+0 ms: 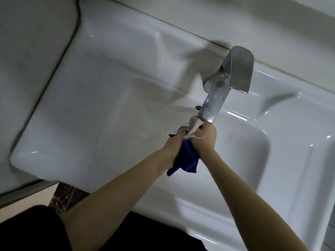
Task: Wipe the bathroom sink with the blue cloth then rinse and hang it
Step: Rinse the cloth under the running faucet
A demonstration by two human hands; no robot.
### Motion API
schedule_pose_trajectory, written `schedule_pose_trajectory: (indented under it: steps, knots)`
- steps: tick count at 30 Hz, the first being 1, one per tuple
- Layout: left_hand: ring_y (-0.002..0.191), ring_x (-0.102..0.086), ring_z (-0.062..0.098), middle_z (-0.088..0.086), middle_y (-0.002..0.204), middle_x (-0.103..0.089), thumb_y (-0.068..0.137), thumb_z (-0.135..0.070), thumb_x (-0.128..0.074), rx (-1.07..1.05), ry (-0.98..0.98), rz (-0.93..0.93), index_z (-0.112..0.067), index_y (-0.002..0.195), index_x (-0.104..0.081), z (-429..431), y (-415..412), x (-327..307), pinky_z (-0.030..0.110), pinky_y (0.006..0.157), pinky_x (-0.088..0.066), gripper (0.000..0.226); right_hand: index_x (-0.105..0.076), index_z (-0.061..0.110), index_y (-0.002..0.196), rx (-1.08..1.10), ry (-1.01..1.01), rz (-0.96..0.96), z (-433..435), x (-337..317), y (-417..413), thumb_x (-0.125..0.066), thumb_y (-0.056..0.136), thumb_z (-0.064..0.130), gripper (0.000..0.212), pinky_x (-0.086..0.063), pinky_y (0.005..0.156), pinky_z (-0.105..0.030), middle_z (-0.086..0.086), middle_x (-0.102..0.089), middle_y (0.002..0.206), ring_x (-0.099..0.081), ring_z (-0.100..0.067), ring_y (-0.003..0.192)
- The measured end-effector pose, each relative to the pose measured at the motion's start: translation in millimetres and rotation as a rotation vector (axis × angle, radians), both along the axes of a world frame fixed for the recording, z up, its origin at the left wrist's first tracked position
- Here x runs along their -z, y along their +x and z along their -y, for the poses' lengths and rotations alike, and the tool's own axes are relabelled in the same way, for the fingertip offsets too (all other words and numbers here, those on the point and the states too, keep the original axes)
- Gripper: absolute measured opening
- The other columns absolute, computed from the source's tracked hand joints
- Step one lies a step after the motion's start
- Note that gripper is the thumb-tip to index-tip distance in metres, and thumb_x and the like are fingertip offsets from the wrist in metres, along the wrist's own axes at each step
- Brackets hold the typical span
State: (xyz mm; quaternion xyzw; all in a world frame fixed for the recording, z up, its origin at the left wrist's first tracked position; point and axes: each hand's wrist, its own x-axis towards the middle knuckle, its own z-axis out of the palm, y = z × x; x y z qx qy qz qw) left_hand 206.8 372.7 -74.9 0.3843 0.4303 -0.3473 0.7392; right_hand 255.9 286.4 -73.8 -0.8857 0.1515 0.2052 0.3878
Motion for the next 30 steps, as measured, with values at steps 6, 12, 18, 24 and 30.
schedule_pose_trajectory:
  steps: [6,12,18,24,30]
  knots:
    - [0.095,-0.071,0.024,0.005,0.102,-0.076,0.091,-0.043,-0.059,0.079,0.068,0.188,-0.022,0.096,-0.076,-52.6,-7.5,10.2,0.033,0.075,-0.057,0.028,-0.052,0.018,0.058,0.169,0.458,-0.098,7.1,-28.3,-27.6,-0.054,0.089,0.030,0.033,-0.044,0.046,-0.024,0.004,-0.056,0.053,-0.054,-0.008,0.048]
    - [0.100,-0.068,0.029,0.012,0.111,-0.071,0.080,-0.046,-0.068,0.172,-0.039,0.257,-0.011,0.108,-0.071,-76.7,10.6,0.3,0.038,0.081,-0.057,0.045,-0.063,0.018,0.072,0.185,0.497,-0.015,5.3,-47.0,-43.8,-0.055,0.095,0.035,0.030,-0.048,0.049,-0.018,0.003,-0.063,0.063,-0.062,-0.009,0.059]
    - [0.060,-0.047,0.013,0.000,0.063,-0.045,0.094,-0.043,-0.047,-0.023,0.024,0.104,-0.017,0.066,-0.049,-28.9,24.9,-18.7,0.023,0.067,-0.042,0.039,-0.036,0.024,0.057,-0.160,0.142,0.261,-21.0,-37.7,-61.7,-0.054,0.086,0.051,0.043,-0.032,0.044,-0.018,0.006,-0.040,0.048,-0.038,-0.009,0.044]
    - [0.053,-0.058,0.016,0.003,0.058,-0.061,0.083,-0.034,-0.064,-0.072,0.175,0.127,-0.012,0.063,-0.060,-2.4,28.6,-27.3,0.019,0.052,-0.050,0.030,-0.035,0.018,0.055,0.195,0.130,0.135,10.6,-25.2,-4.3,-0.048,0.085,0.008,0.034,-0.032,0.053,-0.030,0.007,-0.039,0.047,-0.034,-0.009,0.046]
    - [0.081,-0.056,0.030,0.013,0.080,-0.057,0.095,-0.027,-0.044,-0.266,0.215,0.085,-0.008,0.079,-0.052,-10.9,23.4,-27.7,0.034,0.083,-0.046,0.026,-0.043,0.021,0.059,-0.187,0.096,0.318,-17.3,-29.7,-47.5,-0.047,0.092,0.046,0.042,-0.034,0.044,-0.022,0.003,-0.048,0.047,-0.046,-0.011,0.046]
